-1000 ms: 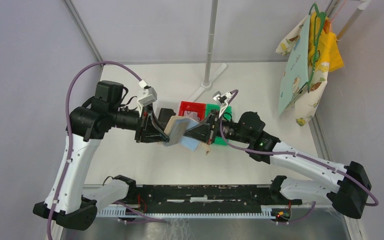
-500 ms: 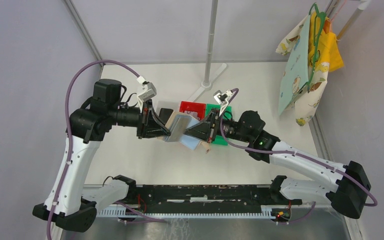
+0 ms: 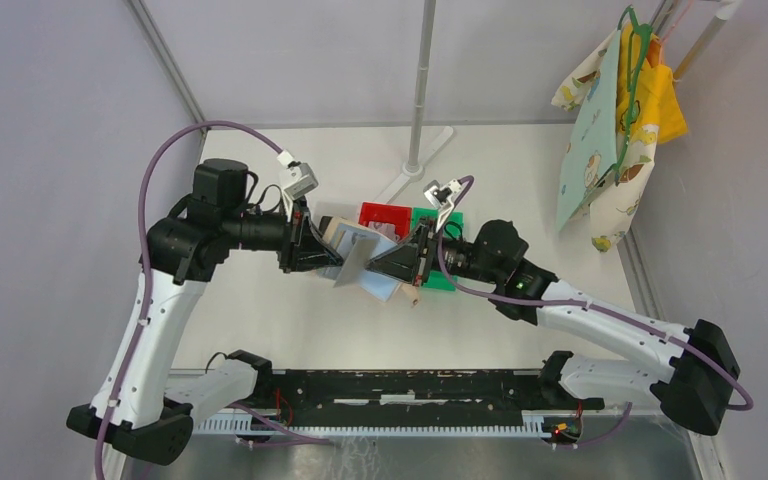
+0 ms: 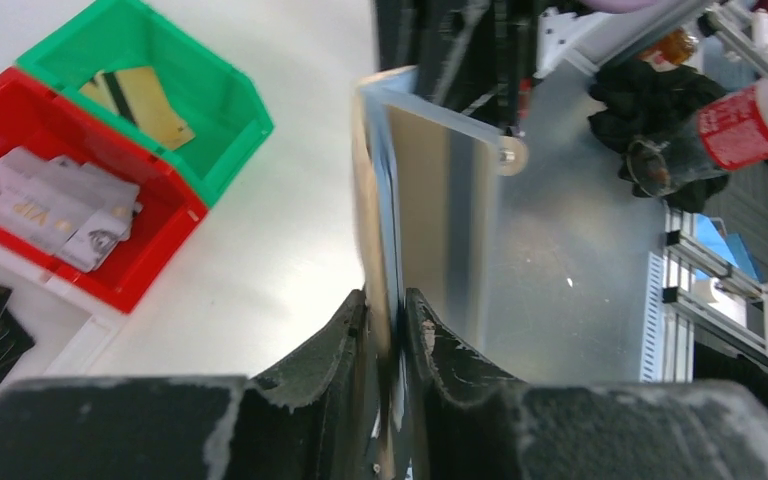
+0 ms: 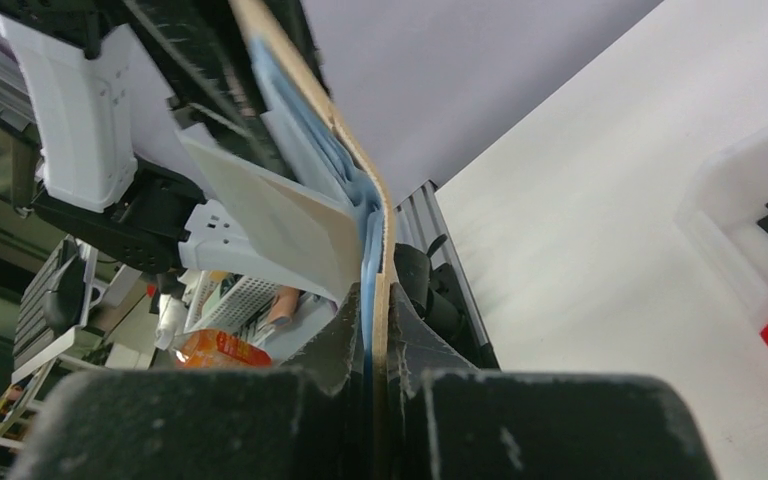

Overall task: Take the credit cards out of the card holder
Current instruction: Remove the credit card from the card holder.

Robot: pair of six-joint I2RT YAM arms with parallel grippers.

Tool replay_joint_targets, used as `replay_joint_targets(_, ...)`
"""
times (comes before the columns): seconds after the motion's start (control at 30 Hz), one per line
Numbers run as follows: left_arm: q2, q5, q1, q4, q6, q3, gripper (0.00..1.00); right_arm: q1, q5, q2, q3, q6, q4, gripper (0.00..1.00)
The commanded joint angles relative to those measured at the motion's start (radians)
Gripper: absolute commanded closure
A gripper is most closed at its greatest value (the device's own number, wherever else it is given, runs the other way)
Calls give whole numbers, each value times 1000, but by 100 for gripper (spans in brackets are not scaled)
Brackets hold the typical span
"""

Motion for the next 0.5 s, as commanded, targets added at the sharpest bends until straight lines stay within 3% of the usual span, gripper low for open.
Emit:
replay_joint_targets(0.0,8,-162,-3,90,-65,-39,75,22,-48,-7,86,21,112,100)
replay_joint_targets(0.23,19,-205,-2,95,-84,-53,75,29,-47,-7,96,19,105,100)
replay_joint_targets(0.47,19,-56,-3,80,-84,-50,67,30,-55,-4,90,25,117,100)
